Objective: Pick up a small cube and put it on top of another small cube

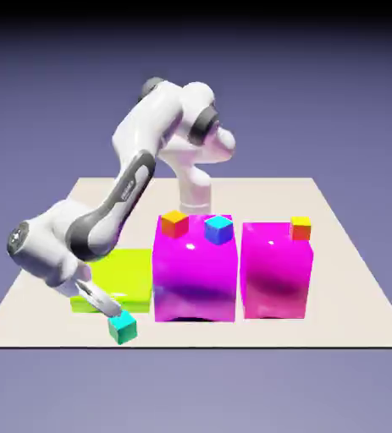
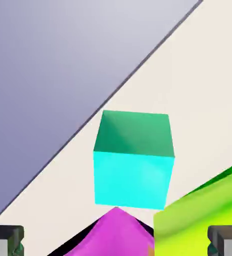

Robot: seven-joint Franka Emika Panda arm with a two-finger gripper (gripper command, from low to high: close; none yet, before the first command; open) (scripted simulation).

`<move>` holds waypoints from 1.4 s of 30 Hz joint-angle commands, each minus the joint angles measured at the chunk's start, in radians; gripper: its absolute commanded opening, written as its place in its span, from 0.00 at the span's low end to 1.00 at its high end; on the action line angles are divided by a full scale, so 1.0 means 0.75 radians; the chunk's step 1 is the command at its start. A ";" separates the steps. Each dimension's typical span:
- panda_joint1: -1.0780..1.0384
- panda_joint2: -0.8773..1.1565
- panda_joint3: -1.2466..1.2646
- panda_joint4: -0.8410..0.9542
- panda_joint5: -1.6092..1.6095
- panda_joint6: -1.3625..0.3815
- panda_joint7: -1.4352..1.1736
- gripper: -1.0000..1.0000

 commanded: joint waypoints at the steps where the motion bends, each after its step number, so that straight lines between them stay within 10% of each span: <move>1: 0.000 0.048 -0.022 0.044 0.024 -0.051 0.003 0.50; 9: 0.090 0.239 -0.068 0.000 0.156 -0.059 -0.047 0.50; 10: 0.090 0.239 -0.068 0.000 0.156 -0.059 -0.047 0.00; 16: 0.034 0.202 -0.104 0.188 0.125 -0.177 0.011 0.00; 42: 0.054 -1.054 0.783 -0.634 -1.024 -0.130 -0.382 0.00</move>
